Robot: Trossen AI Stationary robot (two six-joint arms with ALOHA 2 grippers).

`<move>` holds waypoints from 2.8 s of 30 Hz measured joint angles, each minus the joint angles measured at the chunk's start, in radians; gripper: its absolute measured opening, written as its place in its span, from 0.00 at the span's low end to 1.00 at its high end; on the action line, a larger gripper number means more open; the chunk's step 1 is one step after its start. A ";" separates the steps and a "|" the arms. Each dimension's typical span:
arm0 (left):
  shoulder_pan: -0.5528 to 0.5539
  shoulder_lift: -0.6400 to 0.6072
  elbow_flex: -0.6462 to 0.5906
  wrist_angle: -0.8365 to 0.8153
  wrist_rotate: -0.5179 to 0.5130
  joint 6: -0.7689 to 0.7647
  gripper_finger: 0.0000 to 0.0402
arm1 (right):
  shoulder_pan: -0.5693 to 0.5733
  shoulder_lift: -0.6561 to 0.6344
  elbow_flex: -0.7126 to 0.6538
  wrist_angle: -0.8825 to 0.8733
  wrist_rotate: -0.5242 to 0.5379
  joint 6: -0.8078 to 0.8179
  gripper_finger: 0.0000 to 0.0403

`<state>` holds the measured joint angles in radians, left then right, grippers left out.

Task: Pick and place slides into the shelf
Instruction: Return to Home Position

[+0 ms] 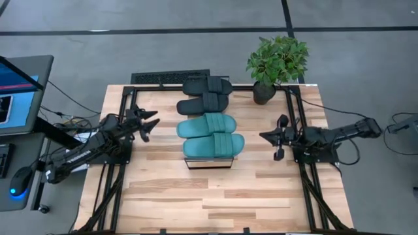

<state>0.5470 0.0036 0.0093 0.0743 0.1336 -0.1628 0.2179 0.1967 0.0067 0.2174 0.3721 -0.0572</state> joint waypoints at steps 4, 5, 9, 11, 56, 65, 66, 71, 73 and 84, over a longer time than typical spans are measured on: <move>-0.019 0.001 -0.001 -0.024 -0.087 -0.005 0.48 | 0.061 0.001 0.000 -0.040 0.001 0.029 0.00; -0.025 0.000 -0.001 -0.028 -0.102 -0.004 0.48 | 0.071 0.001 0.000 -0.041 0.001 0.043 0.00; -0.039 0.000 -0.001 -0.028 -0.139 -0.003 0.48 | 0.104 0.000 0.000 -0.054 -0.001 0.068 0.00; -0.043 0.001 -0.002 -0.018 -0.143 -0.078 0.48 | 0.117 0.000 0.000 -0.063 -0.002 0.067 0.00; -0.043 0.029 -0.003 -0.041 -0.146 -0.011 0.48 | 0.138 0.000 -0.001 -0.083 -0.005 0.066 0.00; -0.043 0.029 -0.003 -0.041 -0.145 -0.005 0.48 | 0.138 0.000 -0.001 -0.083 -0.004 0.066 0.00; -0.043 0.029 -0.003 -0.041 -0.145 -0.011 0.48 | 0.138 0.000 -0.001 -0.083 -0.005 0.066 0.00; -0.043 0.029 -0.003 -0.041 -0.145 -0.004 0.48 | 0.138 0.000 -0.001 -0.083 -0.005 0.066 0.00; -0.043 0.029 -0.003 -0.041 -0.145 -0.003 0.48 | 0.138 0.000 -0.001 -0.083 -0.005 0.066 0.00; -0.043 0.029 -0.003 -0.041 -0.145 -0.003 0.48 | 0.138 0.000 -0.001 -0.083 -0.005 0.066 0.00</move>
<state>0.5041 0.0330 0.0063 0.0330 -0.0116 -0.1663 0.3561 0.1970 0.0055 0.1345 0.3676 0.0089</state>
